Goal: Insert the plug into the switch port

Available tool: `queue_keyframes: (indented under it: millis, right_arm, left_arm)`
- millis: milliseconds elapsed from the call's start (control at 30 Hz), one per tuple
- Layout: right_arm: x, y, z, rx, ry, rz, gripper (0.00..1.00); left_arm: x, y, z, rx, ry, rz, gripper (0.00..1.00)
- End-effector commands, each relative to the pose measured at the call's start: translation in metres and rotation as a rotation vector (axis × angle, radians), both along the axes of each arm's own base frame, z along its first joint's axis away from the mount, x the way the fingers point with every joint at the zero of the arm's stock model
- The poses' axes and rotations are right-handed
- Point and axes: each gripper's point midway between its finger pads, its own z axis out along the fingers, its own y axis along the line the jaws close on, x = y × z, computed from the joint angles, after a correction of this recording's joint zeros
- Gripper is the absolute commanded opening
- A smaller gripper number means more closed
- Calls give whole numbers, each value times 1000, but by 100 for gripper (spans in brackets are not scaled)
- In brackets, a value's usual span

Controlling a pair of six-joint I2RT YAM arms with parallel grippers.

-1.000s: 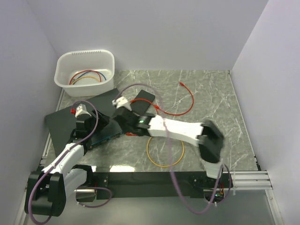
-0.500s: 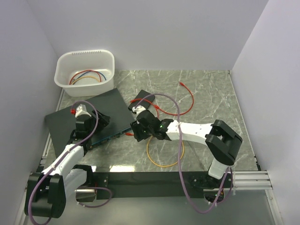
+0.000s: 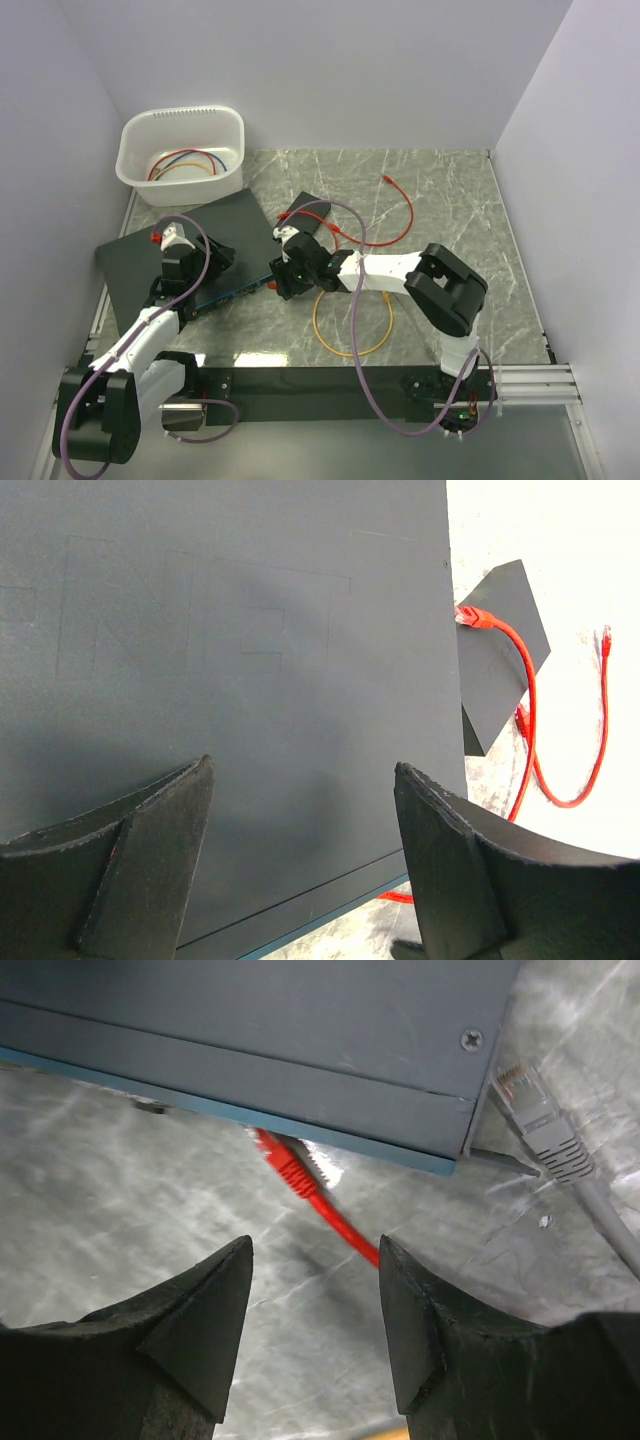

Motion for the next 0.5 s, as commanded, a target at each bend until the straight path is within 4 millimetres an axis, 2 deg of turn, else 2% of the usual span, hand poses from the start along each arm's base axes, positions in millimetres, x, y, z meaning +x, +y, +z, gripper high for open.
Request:
queue_keyframes:
  millis: [0, 300, 467]
  right_arm:
    - [17, 15, 12, 51, -34, 5, 61]
    - [17, 17, -9, 18, -10, 13, 61]
    - [9, 21, -22, 11, 24, 34, 54]
  left_arm:
    - [3, -4, 8, -6, -37, -24, 78]
    - [4, -4, 10, -6, -46, -23, 78]
    - [2, -5, 10, -8, -46, -31, 78]
